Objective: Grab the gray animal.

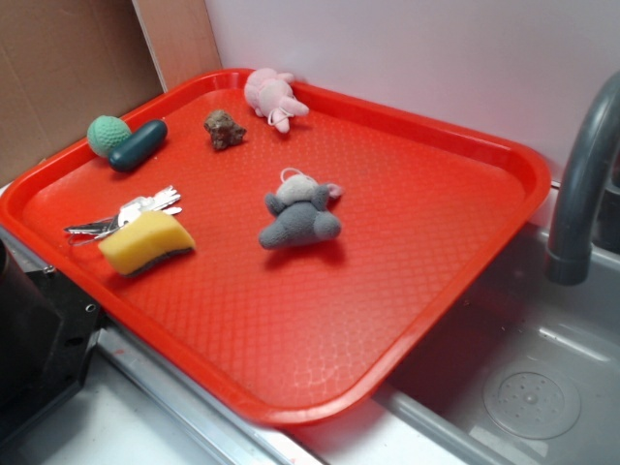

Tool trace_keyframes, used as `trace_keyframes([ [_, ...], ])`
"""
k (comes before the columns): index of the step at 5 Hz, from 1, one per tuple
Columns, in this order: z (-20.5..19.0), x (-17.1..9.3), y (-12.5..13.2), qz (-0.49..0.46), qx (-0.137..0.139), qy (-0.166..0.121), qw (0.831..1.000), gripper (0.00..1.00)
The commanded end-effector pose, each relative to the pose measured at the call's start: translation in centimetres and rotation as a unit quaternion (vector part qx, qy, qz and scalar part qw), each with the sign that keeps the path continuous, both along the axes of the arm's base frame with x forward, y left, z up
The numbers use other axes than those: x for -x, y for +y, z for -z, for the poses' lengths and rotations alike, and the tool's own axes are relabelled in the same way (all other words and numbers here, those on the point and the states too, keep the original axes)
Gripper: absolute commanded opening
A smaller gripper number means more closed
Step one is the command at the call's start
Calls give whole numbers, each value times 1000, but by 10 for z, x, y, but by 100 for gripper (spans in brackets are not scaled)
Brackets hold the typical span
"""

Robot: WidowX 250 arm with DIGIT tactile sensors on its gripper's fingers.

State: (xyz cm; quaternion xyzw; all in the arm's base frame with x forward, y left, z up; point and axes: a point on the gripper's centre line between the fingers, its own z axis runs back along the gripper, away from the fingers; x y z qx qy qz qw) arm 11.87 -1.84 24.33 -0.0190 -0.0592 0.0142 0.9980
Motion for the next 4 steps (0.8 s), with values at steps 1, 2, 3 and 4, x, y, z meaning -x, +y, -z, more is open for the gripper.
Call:
trace_keyframes([
  [1,0,0,0,0,0,0,1000,100],
  [2,50,-32,-7,-124,17,27,992,100],
  [3,72,-71,-31,-243,51,-33,968,100],
  [4,98,-89,-39,-362,101,-34,926,100],
])
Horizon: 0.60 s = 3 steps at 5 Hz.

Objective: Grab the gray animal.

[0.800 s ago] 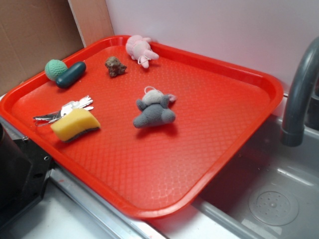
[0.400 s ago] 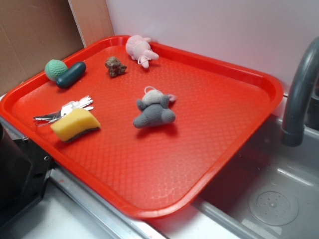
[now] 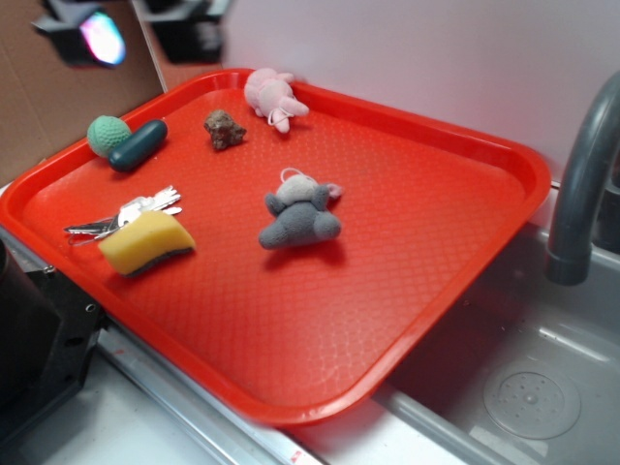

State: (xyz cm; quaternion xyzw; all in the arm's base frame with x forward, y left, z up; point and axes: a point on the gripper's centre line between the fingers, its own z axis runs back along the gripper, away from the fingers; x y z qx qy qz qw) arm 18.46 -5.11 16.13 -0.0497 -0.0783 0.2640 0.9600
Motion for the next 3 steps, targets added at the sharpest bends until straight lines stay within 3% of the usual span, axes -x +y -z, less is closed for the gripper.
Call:
trace_keyframes([
  [1,66,-47,-9,-116,62,8,991,100],
  [3,120,-63,-20,-69,33,72,994,100],
])
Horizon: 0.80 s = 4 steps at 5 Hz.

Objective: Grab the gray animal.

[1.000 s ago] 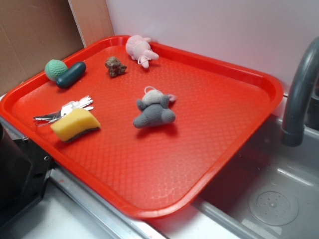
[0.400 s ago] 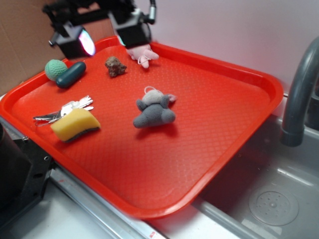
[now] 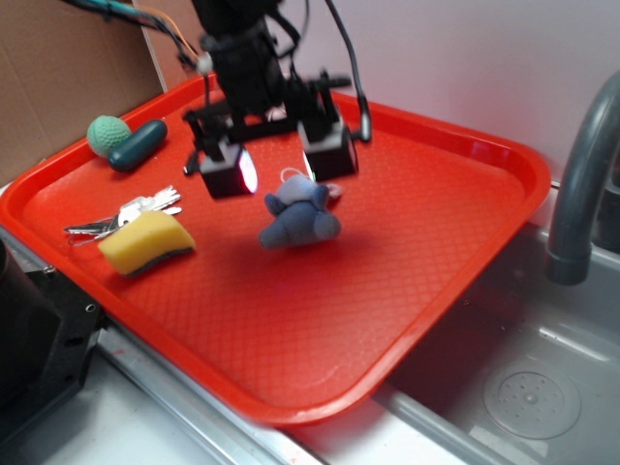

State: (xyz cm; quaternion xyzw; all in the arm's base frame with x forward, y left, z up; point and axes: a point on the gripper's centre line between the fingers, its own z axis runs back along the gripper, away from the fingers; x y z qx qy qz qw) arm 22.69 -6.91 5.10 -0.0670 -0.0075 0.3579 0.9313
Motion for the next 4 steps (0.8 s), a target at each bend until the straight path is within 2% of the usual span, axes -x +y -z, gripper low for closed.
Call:
trace_keyframes([
  [1,15,-21,-1,34,-20,23,999,14],
  [2,-1,-24,5,63,-14,24,998,0],
  [3,-51,-14,18,139,7,-22,990,0],
  [4,-101,13,39,251,26,-63,966,0],
])
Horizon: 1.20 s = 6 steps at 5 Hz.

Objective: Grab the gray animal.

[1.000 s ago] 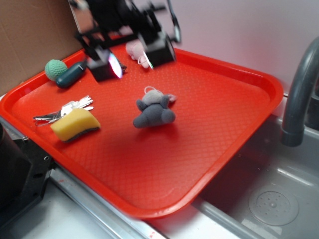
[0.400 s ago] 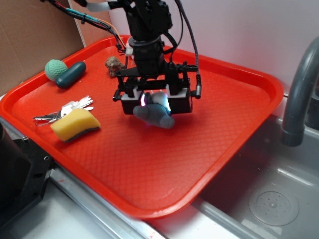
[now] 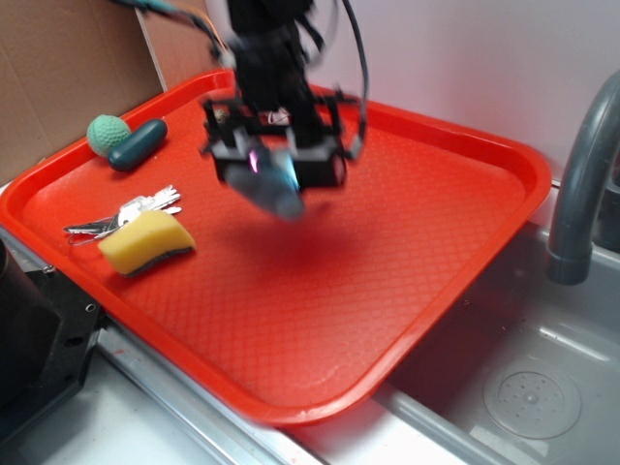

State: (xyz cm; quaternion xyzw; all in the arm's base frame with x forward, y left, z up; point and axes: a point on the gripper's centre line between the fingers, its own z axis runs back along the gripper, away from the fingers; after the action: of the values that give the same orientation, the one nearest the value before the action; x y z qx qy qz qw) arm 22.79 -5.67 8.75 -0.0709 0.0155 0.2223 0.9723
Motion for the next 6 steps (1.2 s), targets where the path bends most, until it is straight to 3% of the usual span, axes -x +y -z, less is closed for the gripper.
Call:
trace_keyframes([
  [1,-104,35,52,182,-3,-42,982,0],
  [2,-116,52,71,175,-17,-49,983,0],
  [3,-127,47,81,171,-36,-68,982,0],
  [4,-141,32,100,161,-78,-93,979,0],
  [5,-136,13,114,173,-97,-91,976,0],
  [6,-128,4,113,179,-108,-83,975,0],
])
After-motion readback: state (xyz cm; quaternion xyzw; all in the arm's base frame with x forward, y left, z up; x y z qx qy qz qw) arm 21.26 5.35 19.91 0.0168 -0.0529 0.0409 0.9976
